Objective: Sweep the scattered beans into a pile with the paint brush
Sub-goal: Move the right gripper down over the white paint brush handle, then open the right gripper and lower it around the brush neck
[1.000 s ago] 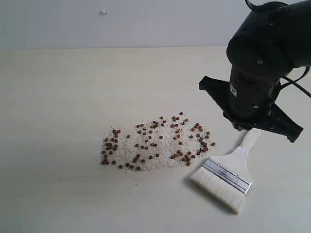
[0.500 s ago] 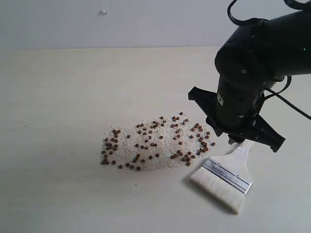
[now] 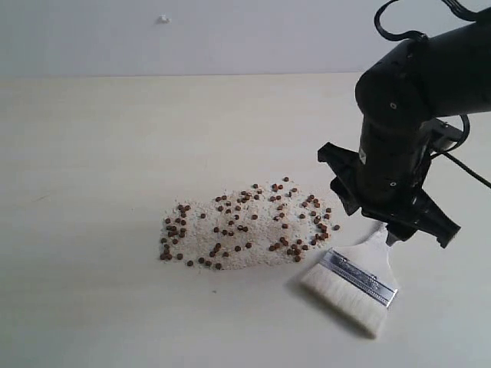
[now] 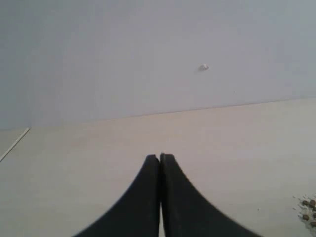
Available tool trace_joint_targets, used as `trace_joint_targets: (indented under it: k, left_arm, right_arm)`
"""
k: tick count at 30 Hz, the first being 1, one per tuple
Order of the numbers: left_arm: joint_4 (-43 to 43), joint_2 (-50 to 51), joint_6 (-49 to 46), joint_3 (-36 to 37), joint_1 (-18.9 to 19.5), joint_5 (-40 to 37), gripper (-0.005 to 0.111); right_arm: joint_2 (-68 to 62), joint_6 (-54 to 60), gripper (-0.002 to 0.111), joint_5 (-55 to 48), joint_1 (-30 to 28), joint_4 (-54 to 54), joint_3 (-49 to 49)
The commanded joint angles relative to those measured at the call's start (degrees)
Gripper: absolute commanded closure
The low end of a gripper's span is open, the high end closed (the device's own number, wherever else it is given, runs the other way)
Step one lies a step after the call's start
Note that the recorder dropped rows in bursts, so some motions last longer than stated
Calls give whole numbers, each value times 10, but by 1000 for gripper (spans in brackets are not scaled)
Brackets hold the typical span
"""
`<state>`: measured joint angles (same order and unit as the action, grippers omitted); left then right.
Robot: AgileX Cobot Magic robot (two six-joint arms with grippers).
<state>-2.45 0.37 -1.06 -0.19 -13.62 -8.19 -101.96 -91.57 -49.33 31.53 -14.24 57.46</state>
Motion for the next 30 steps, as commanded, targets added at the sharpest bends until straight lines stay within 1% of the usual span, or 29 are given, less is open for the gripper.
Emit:
trace_joint_targets:
  k: [1,11,13,18,26,30]
  left_arm:
    - [4,-4,-2,2,-2,0,107]
    - [4,-4,-2,2,-2,-1,107]
    - [4,-4,-2,2,-2,-1,107]
    - [4,-4,-2,2,-2,-1,107]
    - [4,-4,-2,2,-2,-1,107]
    - [4,-4,-2,2,-2,-1,107]
  right_arm:
    - [-2,-10,49,10,-6,-15,-1]
    - [-36,2,49,13,-6,-15,-1]
    - [-41,7,48,15,-6,-15,-1]
    - [-41,40,41,15,-23,-6,-1]
    - [-41,84,41,30,-53,7,-1]
    - [-41,92,41,36,-55,8,-1]
